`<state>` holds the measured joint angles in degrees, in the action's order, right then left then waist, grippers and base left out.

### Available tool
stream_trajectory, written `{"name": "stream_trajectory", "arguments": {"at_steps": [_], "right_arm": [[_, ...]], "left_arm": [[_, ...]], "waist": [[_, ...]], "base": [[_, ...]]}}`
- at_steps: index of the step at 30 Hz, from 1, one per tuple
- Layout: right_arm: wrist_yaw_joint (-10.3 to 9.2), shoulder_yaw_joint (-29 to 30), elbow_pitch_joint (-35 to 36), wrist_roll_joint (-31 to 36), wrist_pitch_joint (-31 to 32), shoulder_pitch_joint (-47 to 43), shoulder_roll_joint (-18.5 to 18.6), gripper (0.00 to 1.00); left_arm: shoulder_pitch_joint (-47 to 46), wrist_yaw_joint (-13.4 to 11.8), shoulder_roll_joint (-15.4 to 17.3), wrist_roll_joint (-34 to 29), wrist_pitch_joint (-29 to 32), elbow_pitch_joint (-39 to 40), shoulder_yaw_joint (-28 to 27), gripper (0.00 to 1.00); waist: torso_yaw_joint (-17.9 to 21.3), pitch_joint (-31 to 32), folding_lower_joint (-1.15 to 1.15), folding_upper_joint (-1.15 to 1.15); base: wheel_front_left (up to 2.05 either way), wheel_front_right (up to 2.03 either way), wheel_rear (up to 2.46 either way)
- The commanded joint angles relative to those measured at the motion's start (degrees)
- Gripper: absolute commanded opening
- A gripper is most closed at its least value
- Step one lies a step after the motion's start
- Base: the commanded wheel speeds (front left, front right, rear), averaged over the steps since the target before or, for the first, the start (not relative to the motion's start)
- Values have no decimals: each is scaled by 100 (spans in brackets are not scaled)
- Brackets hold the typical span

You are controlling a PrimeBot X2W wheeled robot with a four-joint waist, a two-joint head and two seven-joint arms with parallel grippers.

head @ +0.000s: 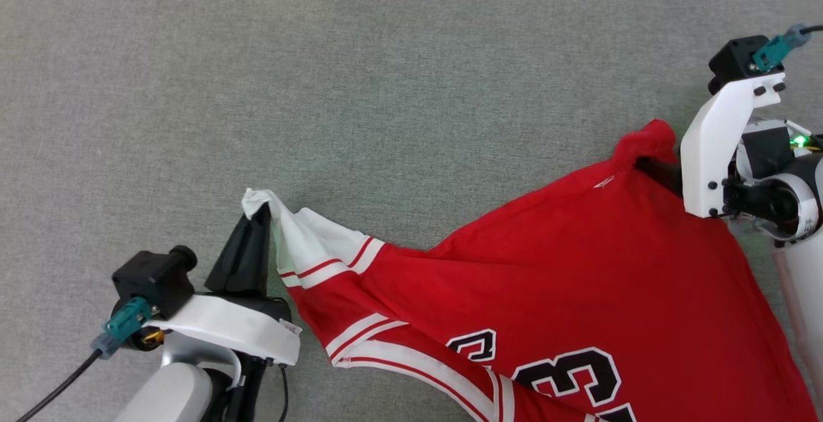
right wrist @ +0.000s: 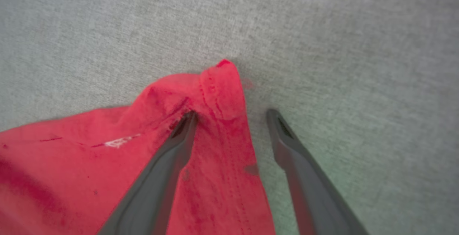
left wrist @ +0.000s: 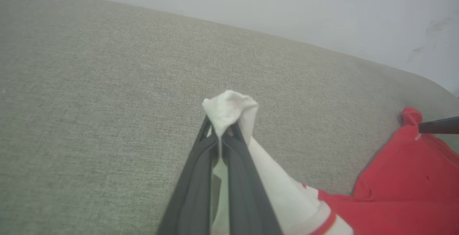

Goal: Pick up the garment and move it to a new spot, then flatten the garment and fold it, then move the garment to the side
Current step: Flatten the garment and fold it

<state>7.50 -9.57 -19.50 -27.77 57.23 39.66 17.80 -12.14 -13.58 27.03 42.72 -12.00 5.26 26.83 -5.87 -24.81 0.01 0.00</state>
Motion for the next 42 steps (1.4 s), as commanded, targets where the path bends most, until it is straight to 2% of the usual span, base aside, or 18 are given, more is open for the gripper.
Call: {"name": "stream_trajectory", "arguments": {"at_steps": [1, 3, 4, 5, 6, 16, 25, 30, 34, 42], "right_arm": [[-2, -129, -186, -23, 102, -148, -76, 100], [-2, -251, -376, -36, 230, -210, -96, 100], [-2, -318, -422, -57, 258, -223, -111, 47], [0, -376, -436, -95, 238, -224, -130, 5], [1, -408, -458, -120, 210, -225, -134, 0], [5, -518, -409, -308, -500, -38, 106, 0], [-2, -341, -636, -149, -1504, -68, 112, 0], [-3, -186, -908, 25, -1950, 42, 18, 0], [-3, -105, -1146, 146, -2259, 288, -83, 0], [-3, -13, -1461, 472, -3073, 1197, -186, 0]], "left_arm": [[-60, 30, -22, -16, -36, -12, 3, 0], [-90, 54, -60, -8, -54, -73, 22, 0], [-103, 78, -81, -5, -67, -103, 32, 0], [-115, 95, -97, 0, -81, -128, 38, 0], [-119, 100, -107, 11, -89, -156, 41, 0], [123, 237, -215, 267, -167, -520, -63, 0], [0, 167, 82, 166, 21, -663, -99, 0], [-641, 256, 219, 141, 329, -878, -157, 0], [-1470, 488, 201, 237, 609, -1398, -212, 0], [-3327, 920, 50, 248, 960, -2716, -250, 0]], "waist": [[-61, -56, -1, 0], [-91, -73, -1, 0], [-104, -75, -1, 0], [-115, -74, -1, 0], [-122, -67, -1, 0], [-20, 494, -1, 0], [363, 1483, -1, 0], [547, 1930, -1, 0], [664, 2095, -1, 0], [854, 1789, -1, 0]], "base": [[0, 0, 0], [0, 0, 0], [0, 0, 0], [0, 0, 0], [0, 0, 0], [0, 0, 0], [0, 0, 0], [0, 0, 0], [0, 0, 0], [0, 0, 0]]}}
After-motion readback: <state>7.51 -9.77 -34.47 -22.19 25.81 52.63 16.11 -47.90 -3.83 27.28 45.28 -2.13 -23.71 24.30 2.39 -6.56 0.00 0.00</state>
